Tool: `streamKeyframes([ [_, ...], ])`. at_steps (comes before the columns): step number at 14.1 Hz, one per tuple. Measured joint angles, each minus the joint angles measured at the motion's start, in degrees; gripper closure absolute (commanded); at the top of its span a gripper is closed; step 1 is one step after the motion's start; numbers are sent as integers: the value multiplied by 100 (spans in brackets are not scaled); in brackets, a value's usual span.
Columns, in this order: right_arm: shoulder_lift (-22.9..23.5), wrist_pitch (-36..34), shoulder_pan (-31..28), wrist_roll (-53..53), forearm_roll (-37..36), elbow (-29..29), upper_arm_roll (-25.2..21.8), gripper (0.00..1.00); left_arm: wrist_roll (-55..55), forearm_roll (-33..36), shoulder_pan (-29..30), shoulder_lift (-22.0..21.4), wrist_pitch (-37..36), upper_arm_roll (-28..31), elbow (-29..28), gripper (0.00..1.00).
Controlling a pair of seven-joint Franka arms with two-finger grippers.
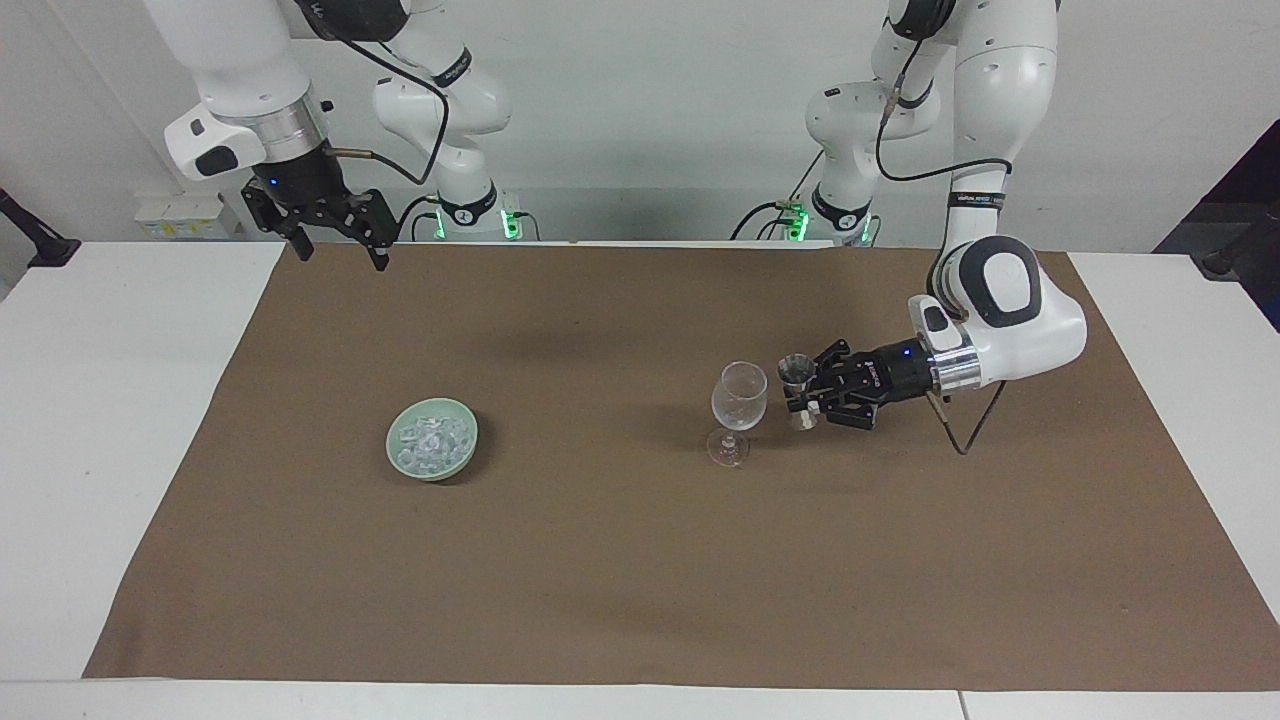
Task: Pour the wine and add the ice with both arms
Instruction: 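Tilt the metal cup over the clear cup with the left gripper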
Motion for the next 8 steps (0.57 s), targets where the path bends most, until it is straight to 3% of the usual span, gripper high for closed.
streamKeyframes([
  [8, 0, 0, 0, 0, 0, 0, 0, 0, 0, 375, -70, -112, 208, 1, -16, 100],
])
